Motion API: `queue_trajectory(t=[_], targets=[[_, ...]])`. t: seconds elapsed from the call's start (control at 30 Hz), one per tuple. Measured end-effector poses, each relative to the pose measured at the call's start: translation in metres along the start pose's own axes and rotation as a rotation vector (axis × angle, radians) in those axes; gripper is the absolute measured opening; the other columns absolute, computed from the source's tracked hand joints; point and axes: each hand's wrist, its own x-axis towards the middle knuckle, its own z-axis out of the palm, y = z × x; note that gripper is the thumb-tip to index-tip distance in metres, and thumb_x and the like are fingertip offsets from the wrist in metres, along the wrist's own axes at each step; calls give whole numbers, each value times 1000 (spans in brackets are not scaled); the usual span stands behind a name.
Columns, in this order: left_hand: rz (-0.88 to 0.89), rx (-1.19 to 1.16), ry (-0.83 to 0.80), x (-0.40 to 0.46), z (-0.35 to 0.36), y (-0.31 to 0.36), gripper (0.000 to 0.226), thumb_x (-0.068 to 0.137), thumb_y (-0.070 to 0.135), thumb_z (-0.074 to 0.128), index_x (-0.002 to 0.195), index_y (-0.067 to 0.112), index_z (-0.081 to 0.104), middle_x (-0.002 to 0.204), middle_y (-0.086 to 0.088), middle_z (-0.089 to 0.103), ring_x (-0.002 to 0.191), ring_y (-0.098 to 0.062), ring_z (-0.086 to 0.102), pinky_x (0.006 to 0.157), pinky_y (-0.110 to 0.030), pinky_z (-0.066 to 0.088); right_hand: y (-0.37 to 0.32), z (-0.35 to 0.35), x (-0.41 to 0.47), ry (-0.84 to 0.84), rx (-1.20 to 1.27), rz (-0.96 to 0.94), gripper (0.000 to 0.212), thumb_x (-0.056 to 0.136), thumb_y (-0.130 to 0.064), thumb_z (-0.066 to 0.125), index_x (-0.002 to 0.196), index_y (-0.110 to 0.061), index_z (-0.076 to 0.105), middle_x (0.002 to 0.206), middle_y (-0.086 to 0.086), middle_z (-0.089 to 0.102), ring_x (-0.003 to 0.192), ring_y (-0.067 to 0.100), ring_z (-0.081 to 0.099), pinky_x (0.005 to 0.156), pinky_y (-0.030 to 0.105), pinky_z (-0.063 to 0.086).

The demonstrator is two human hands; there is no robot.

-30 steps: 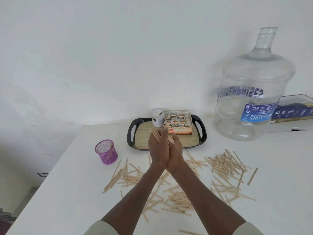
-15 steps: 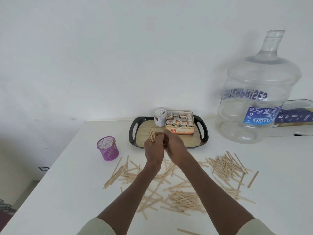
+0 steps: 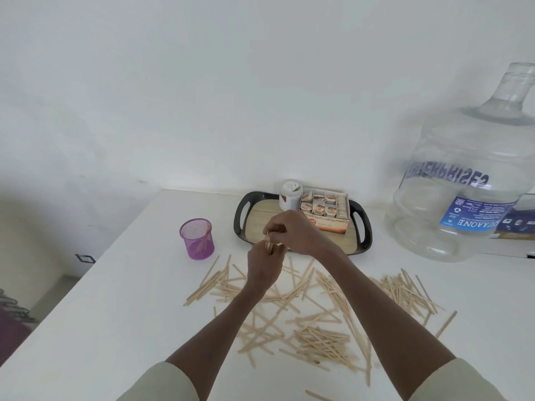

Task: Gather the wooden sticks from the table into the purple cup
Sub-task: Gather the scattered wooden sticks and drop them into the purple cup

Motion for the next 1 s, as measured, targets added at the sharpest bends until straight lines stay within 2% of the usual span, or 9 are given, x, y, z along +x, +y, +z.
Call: queue_trajectory(t=[0.13, 0.23, 0.33, 0.43, 0.53, 0.6, 0.7, 0.83, 1.0], targets=[[32, 84, 35, 3, -11, -17, 38, 81, 16, 58, 52, 13, 34, 40, 8, 35, 42, -9, 30, 47, -27, 30, -10, 8, 8, -57, -85, -11, 10, 77, -3, 74, 83, -10, 78, 66, -11, 66, 63, -3, 60, 61, 11, 47], [20, 102, 57, 8, -21, -28, 35, 80, 19, 59, 56, 14, 35, 44, 6, 39, 45, -11, 32, 48, -29, 32, -19, 19, 16, -62, -90, -20, 13, 75, 0, 73, 81, -9, 80, 72, -1, 74, 70, 5, 67, 68, 16, 53], [-16, 113, 129, 16, -32, -44, 32, 81, 22, 64, 61, 12, 41, 50, 3, 46, 47, -14, 38, 50, -26, 34, -26, 29, 28, -50, -97, -21, 11, 75, 0, 74, 81, -7, 80, 74, 3, 75, 67, 7, 65, 62, 15, 45], [-94, 99, 186, 24, -48, -63, 17, 80, 23, 70, 79, 14, 56, 66, 2, 62, 59, -13, 55, 52, -17, 35, -31, 30, 44, -10, -70, 10, 10, 76, -1, 74, 82, -5, 80, 68, 1, 71, 54, -1, 55, 59, 8, 40], [-157, 45, 206, 29, -66, -87, 19, 81, 16, 72, 94, 13, 59, 79, 3, 66, 67, -3, 58, 57, -9, 39, -36, 31, 67, 46, -27, 32, 10, 77, -1, 74, 84, -4, 80, 66, 0, 68, 53, -6, 53, 58, 4, 36], [-188, 29, 214, 31, -76, -99, 18, 82, 12, 71, 96, 12, 60, 83, 2, 67, 71, -2, 59, 64, -9, 42, -41, 37, 84, 118, -13, 36, 11, 79, -2, 73, 87, -5, 80, 70, 1, 69, 53, -6, 53, 57, 2, 37], [-222, 25, 215, 34, -87, -112, 15, 81, 10, 70, 93, 13, 61, 82, 3, 66, 74, -7, 59, 61, -6, 38, -50, 55, 107, 218, -6, 22, 13, 83, -2, 71, 93, -3, 79, 84, 5, 75, 62, 1, 55, 63, -1, 37], [-239, 17, 210, 37, -95, -124, 13, 82, 9, 69, 92, 14, 62, 81, 4, 67, 74, -3, 60, 61, -5, 39, -59, 92, 132, 264, -30, -13, 17, 87, 1, 65, 98, 0, 77, 93, 12, 77, 74, 14, 66, 72, 17, 49], [-218, 35, 190, 41, -102, -139, 13, 81, 7, 69, 90, 14, 63, 83, 4, 67, 78, -9, 63, 63, -5, 43, -51, 135, 153, 142, -123, -7, 22, 92, -1, 57, 106, 0, 75, 104, 14, 75, 97, 24, 71, 90, 31, 55]])
